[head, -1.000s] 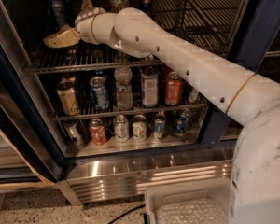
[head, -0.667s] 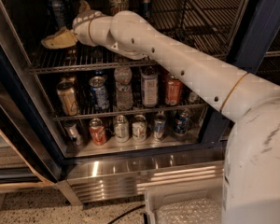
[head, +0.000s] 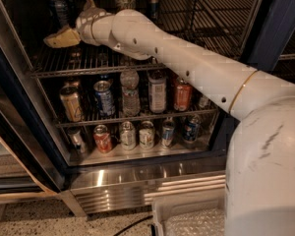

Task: Pick pepsi can from top shelf of fridge

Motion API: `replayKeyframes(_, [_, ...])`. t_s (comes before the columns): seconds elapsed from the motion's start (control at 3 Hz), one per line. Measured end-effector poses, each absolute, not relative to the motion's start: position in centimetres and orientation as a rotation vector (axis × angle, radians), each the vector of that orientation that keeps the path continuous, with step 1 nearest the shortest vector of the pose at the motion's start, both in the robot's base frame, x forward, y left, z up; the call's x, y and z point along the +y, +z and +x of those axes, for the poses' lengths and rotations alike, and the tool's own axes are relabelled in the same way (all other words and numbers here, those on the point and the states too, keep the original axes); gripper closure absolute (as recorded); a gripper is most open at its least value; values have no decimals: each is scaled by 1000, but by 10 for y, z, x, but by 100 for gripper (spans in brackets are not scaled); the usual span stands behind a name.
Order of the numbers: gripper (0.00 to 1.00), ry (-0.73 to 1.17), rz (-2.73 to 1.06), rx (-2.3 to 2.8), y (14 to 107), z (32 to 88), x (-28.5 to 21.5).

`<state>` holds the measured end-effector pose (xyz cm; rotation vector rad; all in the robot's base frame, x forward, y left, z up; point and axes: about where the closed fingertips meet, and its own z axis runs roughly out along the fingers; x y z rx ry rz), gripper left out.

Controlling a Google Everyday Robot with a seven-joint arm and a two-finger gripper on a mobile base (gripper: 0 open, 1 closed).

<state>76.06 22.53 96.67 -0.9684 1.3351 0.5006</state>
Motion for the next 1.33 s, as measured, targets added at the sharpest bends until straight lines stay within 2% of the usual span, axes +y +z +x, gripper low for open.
replayKeyframes(1.0, [0,473,-954,1359,964,804,243])
replayKeyframes(1.33, [5,471,-951,1358,964,808,244])
